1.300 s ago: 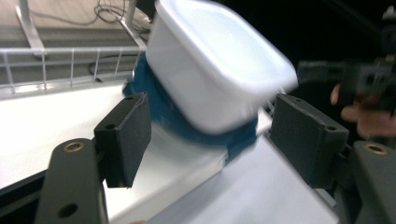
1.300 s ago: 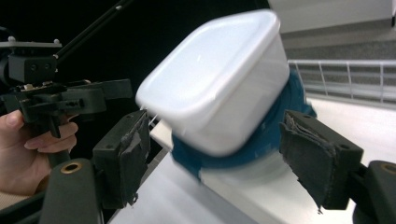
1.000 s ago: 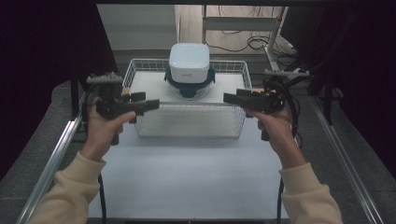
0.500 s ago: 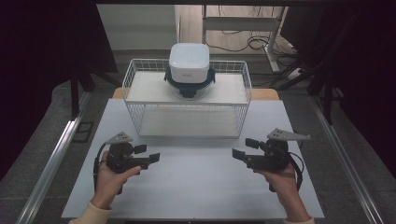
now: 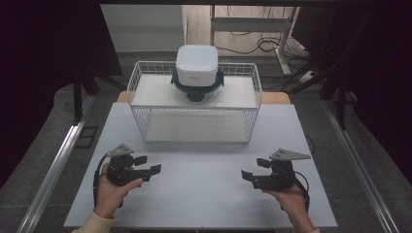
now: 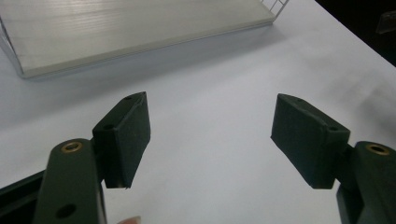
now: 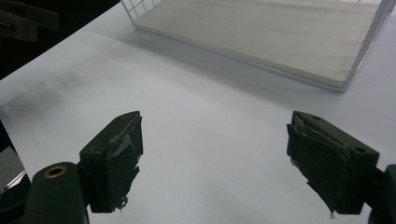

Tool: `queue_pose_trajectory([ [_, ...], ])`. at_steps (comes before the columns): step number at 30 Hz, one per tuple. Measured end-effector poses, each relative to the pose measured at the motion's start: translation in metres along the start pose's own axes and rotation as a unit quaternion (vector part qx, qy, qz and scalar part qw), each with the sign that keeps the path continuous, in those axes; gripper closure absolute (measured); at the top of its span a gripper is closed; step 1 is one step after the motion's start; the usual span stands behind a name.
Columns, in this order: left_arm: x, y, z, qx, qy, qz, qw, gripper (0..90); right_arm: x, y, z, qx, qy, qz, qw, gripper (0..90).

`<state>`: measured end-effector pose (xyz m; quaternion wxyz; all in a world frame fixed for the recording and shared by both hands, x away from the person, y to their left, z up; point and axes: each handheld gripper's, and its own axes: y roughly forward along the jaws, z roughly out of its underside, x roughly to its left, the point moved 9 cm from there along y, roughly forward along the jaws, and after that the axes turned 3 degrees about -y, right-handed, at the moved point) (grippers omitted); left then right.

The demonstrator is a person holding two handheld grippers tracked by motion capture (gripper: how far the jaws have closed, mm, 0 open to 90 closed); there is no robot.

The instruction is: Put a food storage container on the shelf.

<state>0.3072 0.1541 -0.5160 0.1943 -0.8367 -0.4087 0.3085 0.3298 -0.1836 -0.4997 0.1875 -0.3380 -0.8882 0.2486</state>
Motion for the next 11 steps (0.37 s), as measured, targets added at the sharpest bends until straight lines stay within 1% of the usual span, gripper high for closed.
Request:
queue_pose_trajectory([
  [2, -0.0019, 0.0008, 0.0006, 0.002, 0.002, 0.001, 1.0, 27.6, 0.0001, -0.0018, -0.0016, -0.007, -0.001, 0.0, 1.0, 18.1],
  [6, -0.0056, 0.0032, 0.0021, 0.006, 0.007, 0.005, 0.9999, 27.0, -0.0002, -0.0024, -0.0023, -0.01, -0.003, 0.002, 0.9999, 18.0],
  [10, -0.0052, 0.0028, 0.0017, 0.006, 0.01, 0.004, 0.9999, 26.4, 0.0003, -0.0034, -0.0038, -0.017, -0.006, 0.002, 0.9998, 17.0],
  [11, -0.0049, 0.0027, 0.0018, 0.006, 0.01, 0.003, 0.9999, 26.3, 0.0007, -0.0037, -0.004, -0.018, -0.004, 0.002, 0.9998, 16.6],
])
